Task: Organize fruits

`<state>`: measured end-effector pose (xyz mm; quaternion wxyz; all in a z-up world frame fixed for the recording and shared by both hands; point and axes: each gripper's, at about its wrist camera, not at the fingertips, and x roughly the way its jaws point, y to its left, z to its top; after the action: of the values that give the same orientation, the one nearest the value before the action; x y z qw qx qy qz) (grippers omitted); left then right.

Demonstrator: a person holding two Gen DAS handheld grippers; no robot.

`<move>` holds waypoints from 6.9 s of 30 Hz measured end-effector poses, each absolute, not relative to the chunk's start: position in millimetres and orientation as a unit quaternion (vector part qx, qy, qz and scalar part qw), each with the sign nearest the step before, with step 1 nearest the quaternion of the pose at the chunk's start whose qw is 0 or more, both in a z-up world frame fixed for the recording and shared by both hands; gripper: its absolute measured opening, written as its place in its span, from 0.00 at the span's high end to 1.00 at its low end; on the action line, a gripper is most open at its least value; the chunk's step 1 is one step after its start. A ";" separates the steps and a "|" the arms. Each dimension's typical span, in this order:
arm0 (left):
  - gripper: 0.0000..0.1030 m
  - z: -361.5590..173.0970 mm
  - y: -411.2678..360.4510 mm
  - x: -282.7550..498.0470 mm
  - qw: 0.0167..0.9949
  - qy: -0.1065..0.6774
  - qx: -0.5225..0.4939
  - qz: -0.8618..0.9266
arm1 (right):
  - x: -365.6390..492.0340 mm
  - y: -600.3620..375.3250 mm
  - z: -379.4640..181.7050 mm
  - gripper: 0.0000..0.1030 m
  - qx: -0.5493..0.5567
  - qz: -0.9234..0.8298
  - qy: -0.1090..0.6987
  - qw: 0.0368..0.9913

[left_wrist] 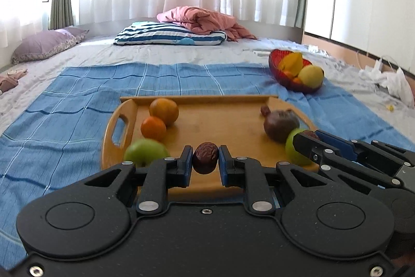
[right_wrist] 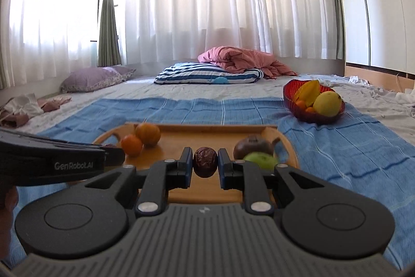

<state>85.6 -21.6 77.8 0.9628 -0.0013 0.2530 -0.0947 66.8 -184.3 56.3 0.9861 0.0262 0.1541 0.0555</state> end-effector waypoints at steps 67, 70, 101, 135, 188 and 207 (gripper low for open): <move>0.81 32.0 -31.7 285.1 0.907 0.414 -0.040 -0.059 | 284.1 -195.5 31.9 0.76 0.074 0.051 0.426 0.900; 0.81 30.6 -32.5 286.6 0.906 0.416 -0.041 -0.059 | 284.2 -196.2 31.1 0.76 0.076 0.054 0.425 0.900; 0.80 23.8 -36.1 289.1 0.910 0.411 -0.025 -0.056 | 286.9 -183.2 27.8 0.75 0.013 0.071 0.437 0.897; 0.08 64.0 -27.3 252.9 0.936 0.347 0.006 -0.055 | 252.7 -222.1 66.7 0.23 0.083 0.059 0.351 0.931; 0.00 40.6 -33.3 81.2 0.947 0.302 0.050 -0.097 | 91.0 -213.2 41.8 0.02 -0.029 0.083 0.209 0.974; 0.00 8.2 -30.8 55.8 0.945 0.306 0.064 -0.098 | 59.5 -221.1 8.6 0.02 -0.016 0.082 0.214 0.973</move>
<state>55.8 -30.8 8.2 0.9447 0.0645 0.3060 -0.0984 59.5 -221.1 8.6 0.9733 -0.0163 0.2138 0.0819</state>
